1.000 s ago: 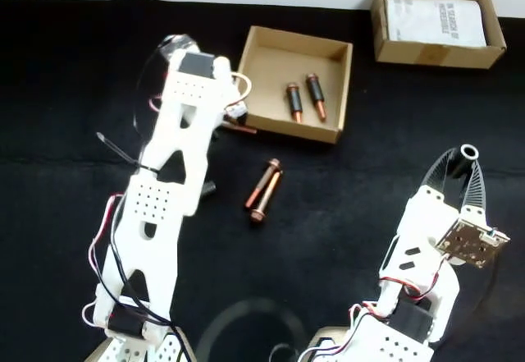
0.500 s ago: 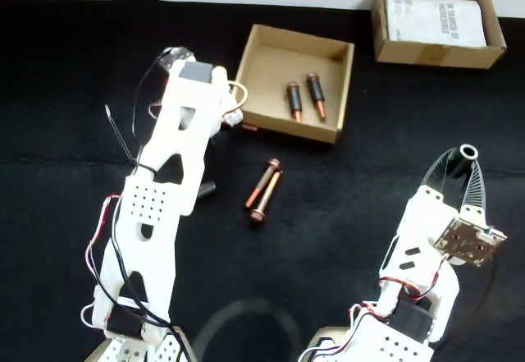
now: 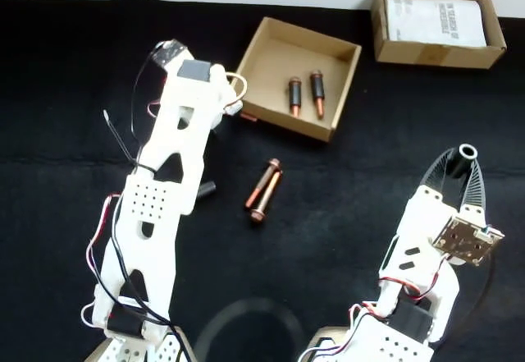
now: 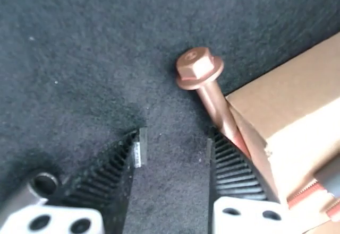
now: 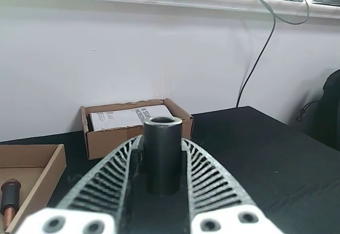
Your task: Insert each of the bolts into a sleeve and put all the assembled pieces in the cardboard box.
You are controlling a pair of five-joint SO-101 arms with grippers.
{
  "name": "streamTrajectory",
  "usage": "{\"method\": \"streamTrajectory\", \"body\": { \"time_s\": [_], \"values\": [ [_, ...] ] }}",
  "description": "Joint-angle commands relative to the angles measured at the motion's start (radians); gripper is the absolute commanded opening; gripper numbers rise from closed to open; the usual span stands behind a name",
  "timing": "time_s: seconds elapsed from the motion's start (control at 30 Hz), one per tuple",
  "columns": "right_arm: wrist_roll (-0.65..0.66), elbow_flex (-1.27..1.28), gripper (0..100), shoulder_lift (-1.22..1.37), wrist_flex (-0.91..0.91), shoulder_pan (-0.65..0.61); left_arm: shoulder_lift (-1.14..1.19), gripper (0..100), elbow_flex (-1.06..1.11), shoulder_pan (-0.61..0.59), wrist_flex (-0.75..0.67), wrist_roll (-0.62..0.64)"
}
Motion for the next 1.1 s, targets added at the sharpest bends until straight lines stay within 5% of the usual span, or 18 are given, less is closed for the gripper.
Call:
{"method": "streamTrajectory", "body": {
  "time_s": [0.0, 0.37, 0.97, 1.07],
  "values": [
    [0.008, 0.088, 0.7, -0.008, 0.012, -0.012, -0.019, 20, -0.051, -0.016, -0.021, 0.008],
    [0.009, 0.087, 0.7, -0.008, 0.05, -0.045, -0.012, 20, -0.168, -0.021, -0.029, 0.025],
    [0.009, 0.081, 0.7, -0.008, 0.053, -0.059, -0.012, 19, 0.12, -0.033, -0.232, 0.031],
    [0.009, 0.087, 0.7, -0.008, 0.053, -0.059, -0.012, 9, 0.12, -0.033, -0.23, 0.031]
  ]
}}
